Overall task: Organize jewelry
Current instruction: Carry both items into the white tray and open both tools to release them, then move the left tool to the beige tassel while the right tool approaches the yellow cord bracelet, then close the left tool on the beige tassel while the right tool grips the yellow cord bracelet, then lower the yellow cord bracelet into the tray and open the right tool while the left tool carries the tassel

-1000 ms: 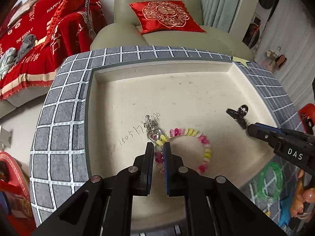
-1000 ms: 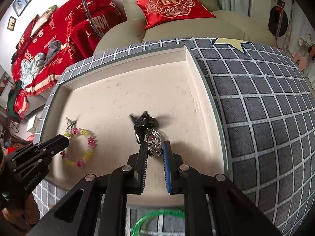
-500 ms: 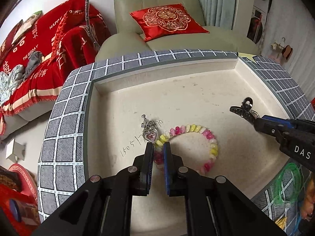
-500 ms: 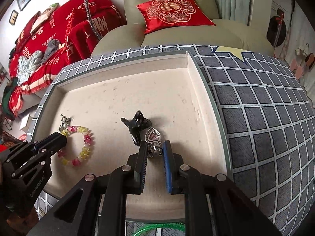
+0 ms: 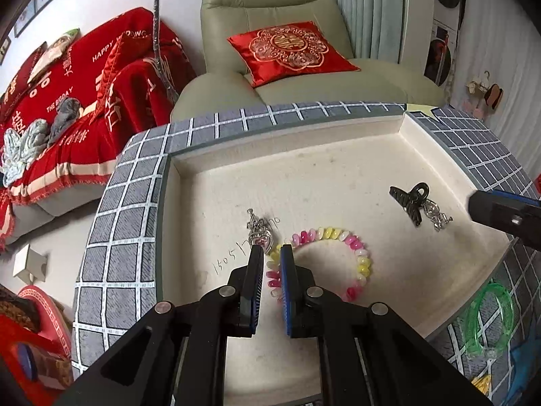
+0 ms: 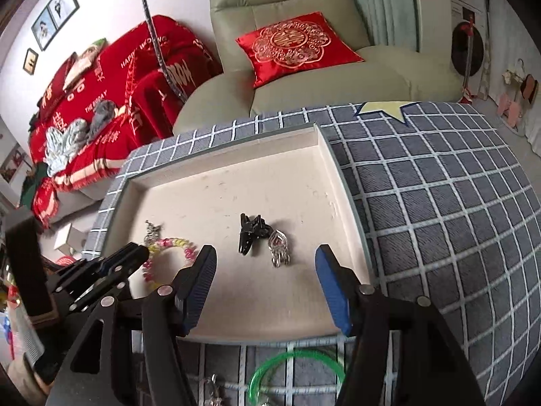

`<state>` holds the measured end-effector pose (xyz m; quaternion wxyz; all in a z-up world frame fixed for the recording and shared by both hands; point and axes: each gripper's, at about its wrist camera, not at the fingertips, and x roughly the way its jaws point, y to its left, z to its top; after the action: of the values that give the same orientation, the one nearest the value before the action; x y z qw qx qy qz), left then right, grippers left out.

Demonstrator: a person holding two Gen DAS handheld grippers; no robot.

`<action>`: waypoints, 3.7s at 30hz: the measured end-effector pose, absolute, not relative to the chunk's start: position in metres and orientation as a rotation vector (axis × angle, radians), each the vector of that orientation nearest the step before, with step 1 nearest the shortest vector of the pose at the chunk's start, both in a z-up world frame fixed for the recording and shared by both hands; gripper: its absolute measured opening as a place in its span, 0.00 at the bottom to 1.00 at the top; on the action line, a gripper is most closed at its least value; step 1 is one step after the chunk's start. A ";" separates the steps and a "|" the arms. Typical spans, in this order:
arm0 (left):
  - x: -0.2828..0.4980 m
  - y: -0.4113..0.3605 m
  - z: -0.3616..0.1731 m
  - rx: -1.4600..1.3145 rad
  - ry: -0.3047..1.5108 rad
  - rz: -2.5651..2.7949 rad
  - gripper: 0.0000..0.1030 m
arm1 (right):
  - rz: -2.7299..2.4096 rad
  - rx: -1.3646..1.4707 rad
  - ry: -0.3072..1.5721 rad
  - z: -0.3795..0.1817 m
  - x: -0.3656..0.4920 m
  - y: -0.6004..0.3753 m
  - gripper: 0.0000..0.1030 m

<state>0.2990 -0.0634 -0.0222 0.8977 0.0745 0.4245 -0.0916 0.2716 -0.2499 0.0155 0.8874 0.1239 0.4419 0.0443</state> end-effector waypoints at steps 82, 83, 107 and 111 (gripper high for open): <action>0.176 -0.006 -0.040 0.293 0.918 -0.473 0.82 | 0.003 0.009 1.101 -0.040 0.146 -0.185 0.86; 0.175 -0.007 -0.040 0.294 0.920 -0.485 0.79 | 0.000 -0.007 1.097 -0.039 0.146 -0.183 0.79; 0.145 0.001 -0.025 0.161 0.921 -0.508 0.26 | 0.088 0.169 1.025 -0.005 0.115 -0.211 0.17; 0.144 0.006 -0.017 0.105 0.919 -0.504 0.26 | 0.104 0.198 1.005 0.005 0.110 -0.216 0.17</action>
<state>0.1437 0.0059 -0.0171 0.8645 0.0500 0.4385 -0.2406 0.1101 -0.2155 0.0052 0.8703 0.0945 0.4808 0.0500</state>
